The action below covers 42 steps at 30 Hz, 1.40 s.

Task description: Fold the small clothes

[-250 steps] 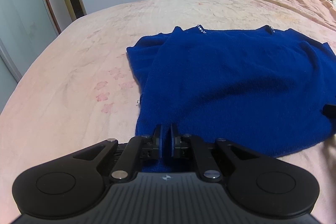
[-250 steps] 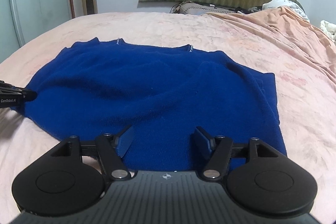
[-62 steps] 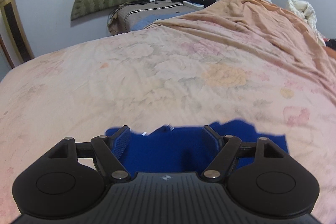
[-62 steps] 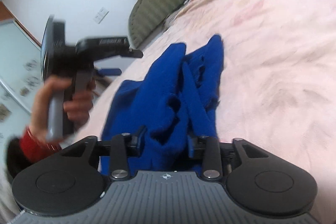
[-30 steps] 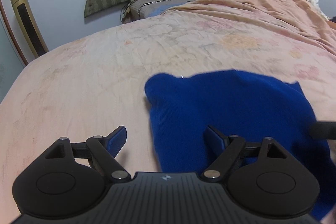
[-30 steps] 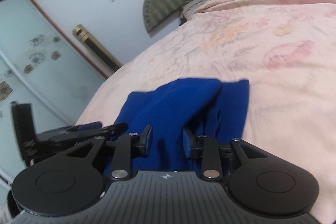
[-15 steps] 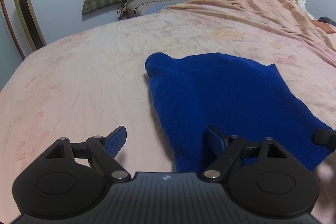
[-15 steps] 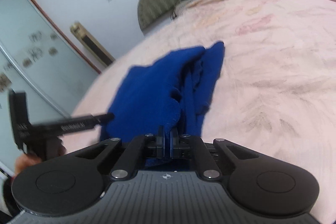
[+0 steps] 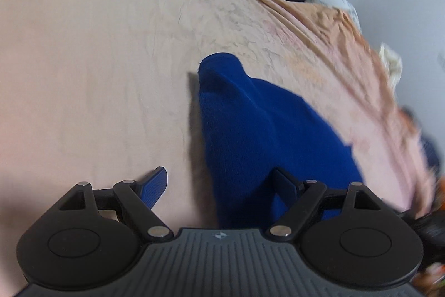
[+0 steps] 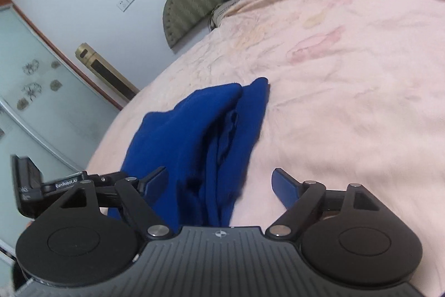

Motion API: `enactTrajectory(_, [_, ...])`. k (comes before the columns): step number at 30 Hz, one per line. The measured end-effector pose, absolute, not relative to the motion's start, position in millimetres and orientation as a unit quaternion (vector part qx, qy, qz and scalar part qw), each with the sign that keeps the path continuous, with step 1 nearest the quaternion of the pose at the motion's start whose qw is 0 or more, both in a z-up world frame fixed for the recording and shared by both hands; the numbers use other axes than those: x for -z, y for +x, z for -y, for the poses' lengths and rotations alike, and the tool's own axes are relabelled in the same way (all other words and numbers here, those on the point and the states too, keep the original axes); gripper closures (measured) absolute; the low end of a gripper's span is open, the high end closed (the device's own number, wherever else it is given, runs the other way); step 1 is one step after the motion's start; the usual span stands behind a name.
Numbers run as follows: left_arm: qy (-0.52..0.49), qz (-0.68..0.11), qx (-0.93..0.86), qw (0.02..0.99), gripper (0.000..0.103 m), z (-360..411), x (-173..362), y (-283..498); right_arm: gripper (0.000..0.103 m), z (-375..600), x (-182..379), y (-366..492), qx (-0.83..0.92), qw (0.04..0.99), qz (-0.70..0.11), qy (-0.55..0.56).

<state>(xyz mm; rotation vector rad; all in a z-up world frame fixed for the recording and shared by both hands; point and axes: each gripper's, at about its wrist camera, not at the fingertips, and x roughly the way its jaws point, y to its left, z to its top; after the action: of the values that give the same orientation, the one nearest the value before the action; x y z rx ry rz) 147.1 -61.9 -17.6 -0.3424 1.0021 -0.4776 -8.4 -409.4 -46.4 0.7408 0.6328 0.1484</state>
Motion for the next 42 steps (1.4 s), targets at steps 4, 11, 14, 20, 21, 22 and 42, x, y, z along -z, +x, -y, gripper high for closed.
enactTrajectory(4, [-0.228, -0.475, 0.260, 0.809, 0.014, 63.2, 28.5, 171.5, 0.027, 402.2, 50.2, 31.4, -0.096, 0.885, -0.313, 0.332])
enactTrajectory(11, [-0.238, -0.456, 0.319, 0.796, 0.013, 98.5, 37.6, 201.1, 0.032, 393.6, 55.8, 93.5, -0.140, 0.880, -0.309, 0.332])
enactTrajectory(14, [-0.241, -0.449, 0.330, 0.795, 0.026, 108.1, 42.7, 213.8, 0.052, 392.5, 61.0, 112.8, -0.149, 0.876, -0.315, 0.334])
enactTrajectory(20, [-0.195, -0.429, 0.328, 0.819, 0.074, 104.9, 36.3, 200.4, 0.078, 379.9, 51.9, 101.3, -0.138, 0.889, -0.306, 0.311])
enactTrajectory(21, [-0.191, -0.416, 0.331, 0.825, 0.075, 102.4, 30.2, 192.7, 0.079, 375.6, 46.8, 96.0, -0.137, 0.893, -0.298, 0.309])
enactTrajectory(22, [-0.185, -0.401, 0.335, 0.832, 0.075, 99.4, 22.8, 184.6, 0.079, 370.8, 41.5, 91.4, -0.136, 0.896, -0.291, 0.307])
enactTrajectory(42, [-0.003, -0.368, 0.247, 0.896, 0.068, 112.9, 1.8, 240.3, 0.078, 328.2, 23.8, 161.8, -0.093, 0.913, -0.300, 0.261])
